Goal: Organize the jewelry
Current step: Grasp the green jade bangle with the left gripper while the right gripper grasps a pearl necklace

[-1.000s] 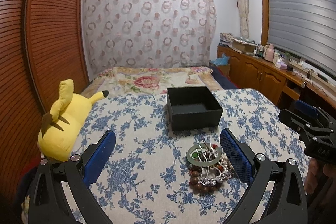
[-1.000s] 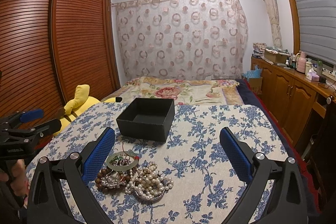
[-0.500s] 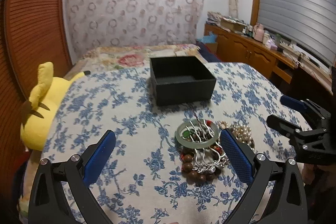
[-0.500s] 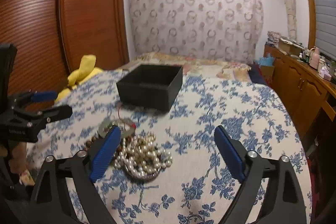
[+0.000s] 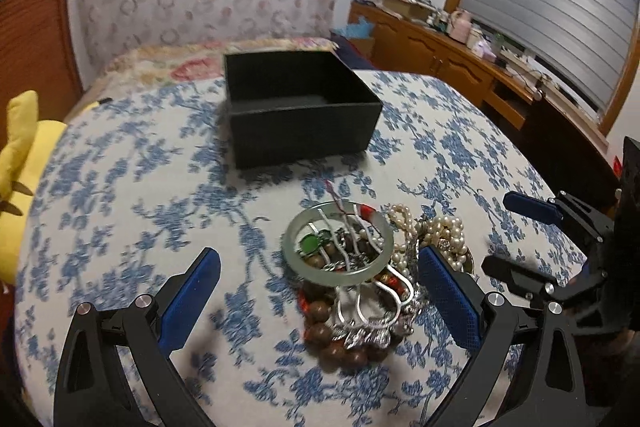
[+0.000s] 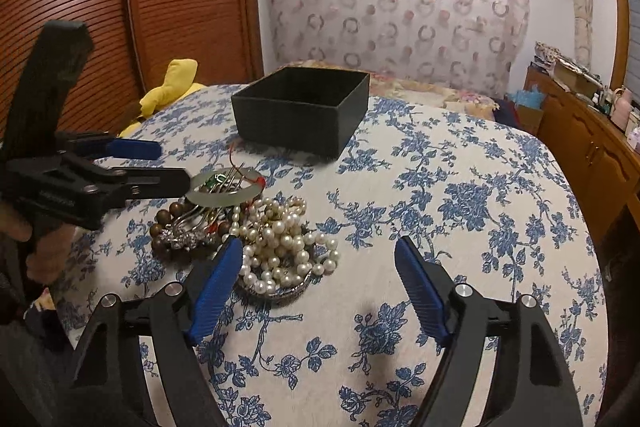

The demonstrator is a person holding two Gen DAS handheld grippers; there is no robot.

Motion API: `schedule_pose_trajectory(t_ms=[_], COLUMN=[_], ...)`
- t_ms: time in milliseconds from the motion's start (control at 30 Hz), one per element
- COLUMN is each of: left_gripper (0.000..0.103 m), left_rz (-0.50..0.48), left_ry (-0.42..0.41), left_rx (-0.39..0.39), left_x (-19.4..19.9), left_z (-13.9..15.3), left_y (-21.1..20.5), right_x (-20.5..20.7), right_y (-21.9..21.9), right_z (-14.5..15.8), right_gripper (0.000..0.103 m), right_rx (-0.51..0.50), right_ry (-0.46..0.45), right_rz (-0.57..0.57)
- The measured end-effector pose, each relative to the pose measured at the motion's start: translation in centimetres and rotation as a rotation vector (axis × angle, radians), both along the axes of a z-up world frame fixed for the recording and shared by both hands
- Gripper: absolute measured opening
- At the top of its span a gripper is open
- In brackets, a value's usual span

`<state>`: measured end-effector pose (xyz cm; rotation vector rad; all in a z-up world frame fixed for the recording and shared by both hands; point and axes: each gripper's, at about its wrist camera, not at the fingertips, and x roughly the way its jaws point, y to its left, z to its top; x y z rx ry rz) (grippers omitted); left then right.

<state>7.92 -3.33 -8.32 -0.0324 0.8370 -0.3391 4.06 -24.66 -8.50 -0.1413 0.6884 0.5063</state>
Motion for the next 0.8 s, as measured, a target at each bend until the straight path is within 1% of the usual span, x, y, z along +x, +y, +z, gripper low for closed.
schedule_pose_trajectory(t_ms=[100,167,267,333,400,467,533,633,767,800], left_gripper=[0.088,0.087,0.086,0.086,0.084,0.082,0.077,0.070,0.069,0.069], left_rz=[-0.020,-0.032,-0.038,-0.049,-0.048,-0.052,-0.056,-0.052,-0.053,-0.048], left_ry=[0.043,0.064,0.085,0.106,0.119,0.112,0.106,0.097,0.089,0.080], left_rx=[-0.012,-0.020,-0.012,-0.032,-0.035,-0.021,-0.017,-0.006,-0.004,0.000], left_x=[1.1,1.8,2.6,3.2,3.5,3.5,3.4,3.4,3.2,3.1], left_z=[-0.7,-1.1,-1.5,-1.8,-2.1,-2.1,-2.1,-2.1,-2.1,-2.0], left_y=[-0.4,-0.7,-1.0,-1.0,-1.1,-1.3,-1.6,-1.6,-1.5,-1.4], right_x=[0.0,0.0,0.0,0.0,0.0,0.1,0.1,0.1,0.2,0.2], right_y=[0.0,0.0,0.0,0.0,0.1,0.2,0.4,0.7,0.9,1.0], right_z=[-0.1,-0.2,-0.1,-0.1,-0.1,-0.1,-0.2,-0.3,-0.4,-0.3], right_gripper=[0.079,0.078,0.078,0.078,0.076,0.074,0.070,0.069,0.068,0.066], right_rx=[0.001,-0.002,-0.005,-0.002,0.000,-0.002,-0.002,-0.006,-0.011,-0.010], right_ry=[0.009,0.014,0.015,0.017,0.020,0.024,0.030,0.034,0.038,0.040], right_rz=[0.010,0.014,0.021,0.025,0.031,0.039,0.049,0.057,0.066,0.072])
